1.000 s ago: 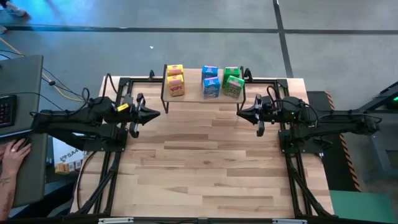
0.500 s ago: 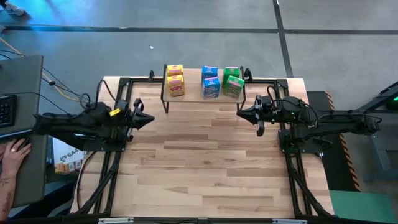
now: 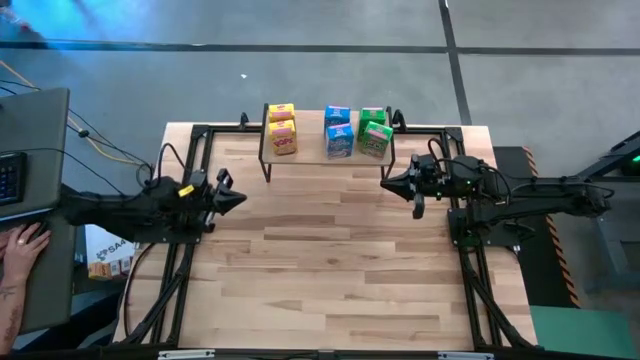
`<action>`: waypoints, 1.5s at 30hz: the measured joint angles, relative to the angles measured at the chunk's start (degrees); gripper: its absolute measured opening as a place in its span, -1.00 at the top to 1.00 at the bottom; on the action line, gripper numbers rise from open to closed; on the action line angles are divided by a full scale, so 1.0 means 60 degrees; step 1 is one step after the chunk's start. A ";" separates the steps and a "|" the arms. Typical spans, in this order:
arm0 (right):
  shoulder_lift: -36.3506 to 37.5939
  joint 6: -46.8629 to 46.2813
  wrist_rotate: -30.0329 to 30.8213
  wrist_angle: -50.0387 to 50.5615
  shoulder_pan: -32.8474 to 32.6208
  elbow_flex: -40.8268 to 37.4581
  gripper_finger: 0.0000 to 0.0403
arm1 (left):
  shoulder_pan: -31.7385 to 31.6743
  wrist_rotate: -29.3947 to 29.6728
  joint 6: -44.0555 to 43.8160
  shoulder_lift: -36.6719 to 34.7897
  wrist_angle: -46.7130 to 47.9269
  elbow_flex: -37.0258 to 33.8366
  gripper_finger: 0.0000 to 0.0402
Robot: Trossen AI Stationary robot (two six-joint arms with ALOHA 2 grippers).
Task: Stack cereal on shelf
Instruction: Return to Home Position
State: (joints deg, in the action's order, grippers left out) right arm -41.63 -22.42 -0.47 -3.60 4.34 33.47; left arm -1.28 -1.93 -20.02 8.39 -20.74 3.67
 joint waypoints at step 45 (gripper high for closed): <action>0.4463 0.0778 -0.1487 -0.0737 0.0045 -0.3971 1.00 | 0.0002 -0.0066 0.1120 -0.1330 0.3277 -0.0493 1.00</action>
State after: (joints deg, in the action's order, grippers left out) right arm -14.85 -17.75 -9.39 -8.02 4.61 9.65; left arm -1.26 -2.33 -13.30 0.40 -1.08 0.71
